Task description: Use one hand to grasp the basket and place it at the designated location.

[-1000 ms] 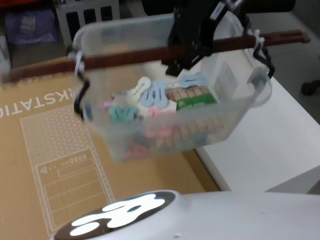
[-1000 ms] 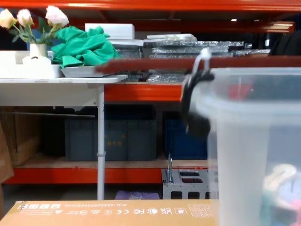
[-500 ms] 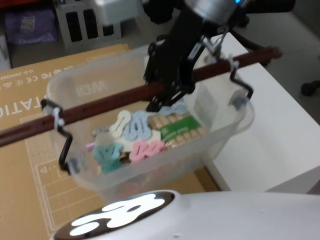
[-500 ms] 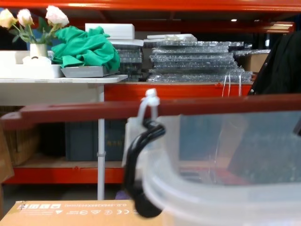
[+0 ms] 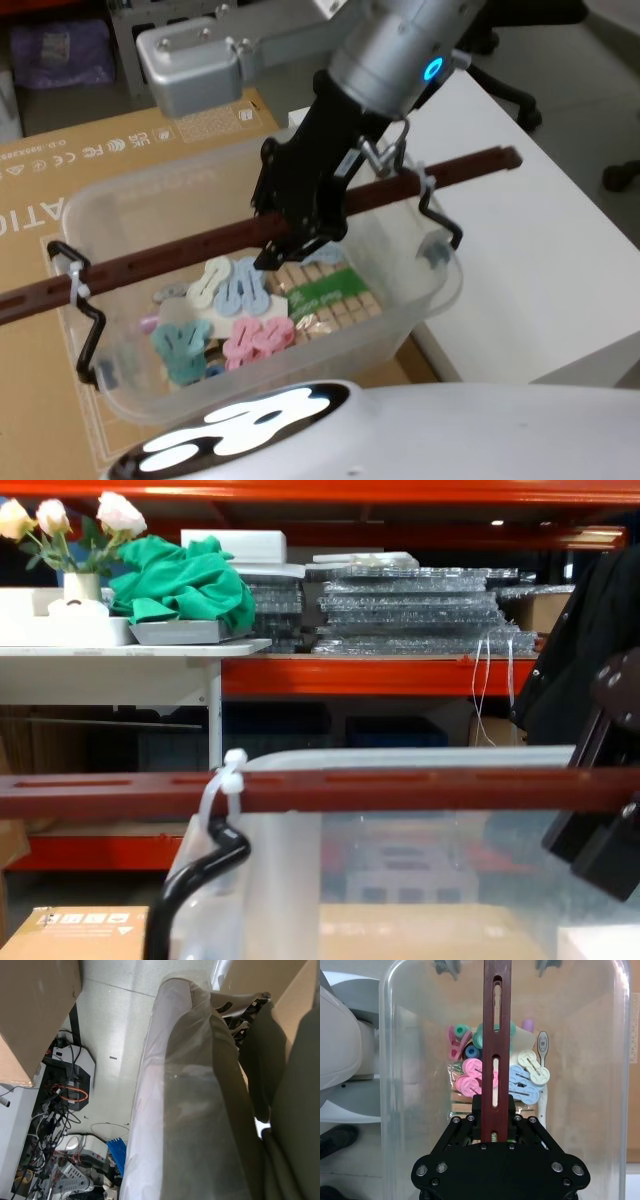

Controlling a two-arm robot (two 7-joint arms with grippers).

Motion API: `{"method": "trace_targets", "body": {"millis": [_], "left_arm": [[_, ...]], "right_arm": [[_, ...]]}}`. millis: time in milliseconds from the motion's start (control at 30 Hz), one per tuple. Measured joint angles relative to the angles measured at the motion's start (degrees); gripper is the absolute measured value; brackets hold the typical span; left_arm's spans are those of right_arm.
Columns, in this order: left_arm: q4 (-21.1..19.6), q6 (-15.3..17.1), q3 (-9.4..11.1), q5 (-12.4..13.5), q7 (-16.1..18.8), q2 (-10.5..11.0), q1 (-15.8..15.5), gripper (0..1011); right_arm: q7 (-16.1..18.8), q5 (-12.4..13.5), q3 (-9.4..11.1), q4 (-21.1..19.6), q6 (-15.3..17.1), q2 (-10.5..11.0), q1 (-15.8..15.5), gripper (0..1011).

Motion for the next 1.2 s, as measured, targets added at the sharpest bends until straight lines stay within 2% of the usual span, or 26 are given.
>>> {"method": "trace_targets", "body": {"millis": [167, 367, 467, 600, 667, 900, 1200], "left_arm": [[0.0, 0.0, 0.0, 0.0, 0.0, 0.0, 0.0, 0], [0.01, 0.0, 0.0, 0.0, 0.0, 0.0, 0.0, 0], [0.01, 0.0, 0.0, 0.0, 0.0, 0.0, 0.0, 0], [0.0, 0.0, 0.0, 0.0, 0.0, 0.0, 0.0, 0], [0.0, 0.0, 0.0, 0.0, 0.0, 0.0, 0.0, 0], [0.0, 0.0, 0.0, 0.0, 0.0, 0.0, 0.0, 0], [0.0, 0.0, 0.0, 0.0, 0.0, 0.0, 0.0, 0]], "right_arm": [[-2.33, -2.54, -1.08, 0.18, 1.0, -0.83, -1.36, 233], [-3.56, -4.13, -2.34, 0.62, 1.65, -1.6, -1.86, 233], [-4.13, -5.78, -3.31, 0.87, 2.11, -2.55, -2.26, 233], [-4.43, -6.67, -4.15, 1.31, 2.36, -3.23, -2.36, 233], [-4.84, -8.45, -5.28, 2.09, 2.79, -4.52, -2.71, 233], [-5.13, -9.19, -7.1, 3.67, 3.44, -6.19, -2.75, 233], [-5.45, -9.22, -8.43, 4.55, 3.71, -6.75, -2.15, 233]]}}
